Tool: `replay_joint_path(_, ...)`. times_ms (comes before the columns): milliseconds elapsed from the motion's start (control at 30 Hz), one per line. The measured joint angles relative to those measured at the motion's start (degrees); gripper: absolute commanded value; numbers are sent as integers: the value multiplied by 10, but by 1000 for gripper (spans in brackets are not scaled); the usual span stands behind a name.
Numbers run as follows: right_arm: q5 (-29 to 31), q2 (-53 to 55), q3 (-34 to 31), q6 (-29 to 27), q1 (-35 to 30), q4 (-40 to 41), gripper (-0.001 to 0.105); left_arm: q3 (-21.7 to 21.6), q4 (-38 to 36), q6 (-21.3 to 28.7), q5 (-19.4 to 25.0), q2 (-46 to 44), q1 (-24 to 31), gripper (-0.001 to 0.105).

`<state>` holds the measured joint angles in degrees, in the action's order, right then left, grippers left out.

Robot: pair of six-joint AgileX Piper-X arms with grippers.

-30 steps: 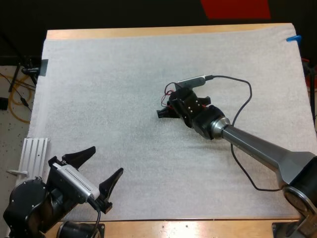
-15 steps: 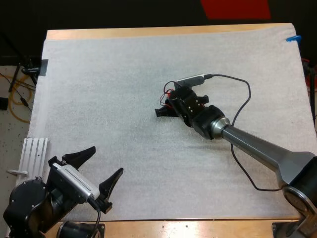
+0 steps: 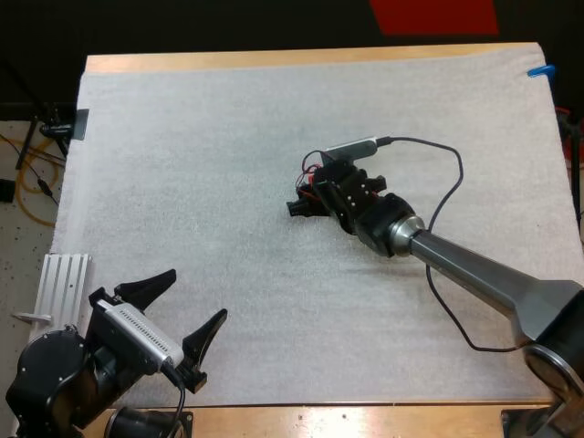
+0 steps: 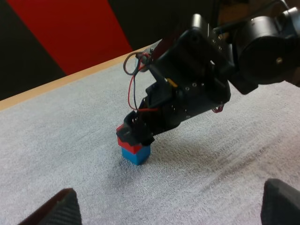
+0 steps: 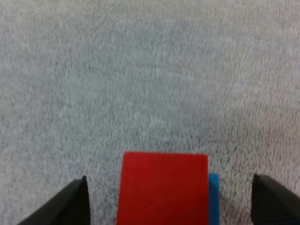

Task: Stack red cube on blue cube

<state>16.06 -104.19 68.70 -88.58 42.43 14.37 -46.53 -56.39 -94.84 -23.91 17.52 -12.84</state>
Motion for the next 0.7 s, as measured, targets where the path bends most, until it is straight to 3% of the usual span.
replay_joint_path(200, 0, 66, 0, -2, 0, 1, 69, 0, 0, 4, 0, 0, 0, 75)
replay_joint_path(300, -10, 110, 0, -29, -3, 0, 69, 0, 0, 8, 5, 2, 0, 75)
replay_joint_path(400, -47, 141, 0, -46, -24, 1, 69, 0, 7, 9, 42, 17, 0, 75)
replay_joint_path(467, -64, 160, 0, -51, -52, 12, 69, 0, 25, 9, 73, 44, 0, 75)
replay_joint_path(700, -94, 214, 0, -96, -175, 72, 69, -2, 152, 9, 81, 141, 14, 75)
